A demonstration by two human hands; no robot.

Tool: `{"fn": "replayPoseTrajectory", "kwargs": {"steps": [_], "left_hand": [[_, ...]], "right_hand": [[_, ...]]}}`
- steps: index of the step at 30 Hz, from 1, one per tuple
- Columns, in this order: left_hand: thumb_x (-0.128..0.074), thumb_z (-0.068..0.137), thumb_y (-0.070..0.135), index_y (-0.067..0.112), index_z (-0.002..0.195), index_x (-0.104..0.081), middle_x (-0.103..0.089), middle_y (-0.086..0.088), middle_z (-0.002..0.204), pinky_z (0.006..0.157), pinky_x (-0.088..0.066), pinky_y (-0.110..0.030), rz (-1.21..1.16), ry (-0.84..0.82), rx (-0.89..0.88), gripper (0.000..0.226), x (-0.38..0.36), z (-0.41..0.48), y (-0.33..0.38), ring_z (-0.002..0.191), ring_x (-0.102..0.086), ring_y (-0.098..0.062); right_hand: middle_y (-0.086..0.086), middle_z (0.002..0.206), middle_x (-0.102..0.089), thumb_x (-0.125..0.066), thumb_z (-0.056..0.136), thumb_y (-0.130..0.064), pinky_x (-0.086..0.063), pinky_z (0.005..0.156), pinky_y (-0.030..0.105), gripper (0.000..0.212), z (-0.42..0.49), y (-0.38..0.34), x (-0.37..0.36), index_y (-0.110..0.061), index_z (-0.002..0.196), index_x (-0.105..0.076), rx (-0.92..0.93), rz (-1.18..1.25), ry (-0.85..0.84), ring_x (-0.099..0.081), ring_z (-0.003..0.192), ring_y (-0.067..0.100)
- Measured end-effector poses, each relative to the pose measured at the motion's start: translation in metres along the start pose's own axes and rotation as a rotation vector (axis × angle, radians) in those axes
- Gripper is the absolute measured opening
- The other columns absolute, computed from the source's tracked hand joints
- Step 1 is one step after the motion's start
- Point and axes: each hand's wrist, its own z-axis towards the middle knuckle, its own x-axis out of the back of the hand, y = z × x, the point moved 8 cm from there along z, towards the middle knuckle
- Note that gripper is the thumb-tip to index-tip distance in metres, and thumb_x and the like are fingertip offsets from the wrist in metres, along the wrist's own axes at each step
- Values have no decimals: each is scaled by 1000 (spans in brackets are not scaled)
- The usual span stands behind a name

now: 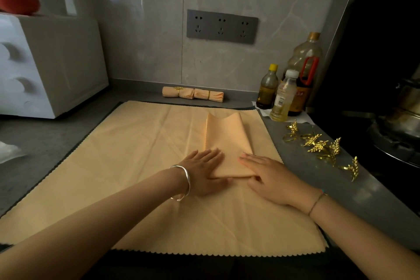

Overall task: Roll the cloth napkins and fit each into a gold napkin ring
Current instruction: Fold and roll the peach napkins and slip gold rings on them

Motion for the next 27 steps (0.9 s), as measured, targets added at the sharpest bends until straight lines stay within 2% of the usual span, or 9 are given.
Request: {"fn": "replayPoseTrajectory", "kwargs": {"steps": [3, 8, 11, 12, 16, 18, 22, 25, 27], "left_hand": [[-33, 89, 64, 24, 151, -4, -3, 3, 158, 117, 1, -31, -16, 44, -42, 79, 9, -2, 1, 145, -2, -14], [-49, 91, 42, 29, 149, -3, -8, 7, 157, 115, 2, -29, 113, 133, -219, 76, 24, -20, 2, 145, -5, -14], [-49, 92, 31, 30, 148, 6, 0, 7, 158, 115, 5, -27, 247, 94, -276, 78, 19, -29, 6, 145, 1, -14], [-46, 93, 30, 30, 148, 7, 1, 7, 158, 115, 4, -27, 274, 74, -295, 76, 15, -31, 9, 145, 1, -15], [-40, 96, 24, 29, 148, 6, 3, 8, 158, 115, 3, -24, 273, 7, -354, 70, -2, -36, 11, 145, 2, -16], [-43, 95, 21, 29, 148, 7, 3, 8, 157, 117, 1, -24, 257, 13, -375, 73, -4, -38, 9, 145, 3, -16], [-33, 95, 26, 28, 148, 5, 1, 10, 157, 115, 4, -18, 143, 42, -376, 65, -1, -40, 3, 145, 2, -13], [-10, 71, 36, 21, 147, -22, -23, 6, 153, 112, -8, -14, 87, 170, -367, 79, 13, -48, 0, 141, -22, -9], [-23, 70, 29, 21, 129, -57, -58, 6, 130, 95, -43, -18, 113, 321, -408, 69, 28, -55, 1, 116, -57, -9]], "right_hand": [[-9, 150, -34, -42, 92, -12, -13, 107, 10, 54, -1, 5, 11, -28, 144, -34, -18, 16, 93, -32, 135, 9], [-12, 148, -34, -40, 91, -5, 10, 93, -7, 57, -27, -19, 25, -22, 144, -31, 152, -3, 138, -32, 135, 5], [-4, 130, -59, -44, 76, -14, -35, 106, 22, 56, -50, -33, 29, -16, 131, -54, 336, 51, 220, -56, 117, 9], [-6, 130, -58, -46, 76, -19, -39, 105, 30, 55, -54, -33, 22, -18, 131, -53, 382, 68, 195, -55, 118, 7], [-23, 147, -27, -44, 82, -53, -4, 115, 14, 66, -53, -30, 7, -32, 144, -30, 338, 22, 87, -20, 134, -13], [-28, 146, -15, -34, 80, -52, 6, 110, 8, 68, -48, -23, 2, -35, 145, -20, 301, 5, 80, -5, 132, -20], [-24, 141, -31, -30, 85, -36, -2, 106, 2, 57, -43, -13, 3, -28, 140, -41, 256, 92, 131, -20, 128, -16], [-23, 132, -41, -48, 86, -23, -13, 100, -3, 45, -44, -7, 5, -25, 131, -53, 200, 192, 188, -35, 122, -11], [-24, 127, -46, -51, 85, -25, -23, 97, -2, 42, -44, -2, 4, -25, 126, -58, 159, 254, 212, -44, 117, -6]]}}
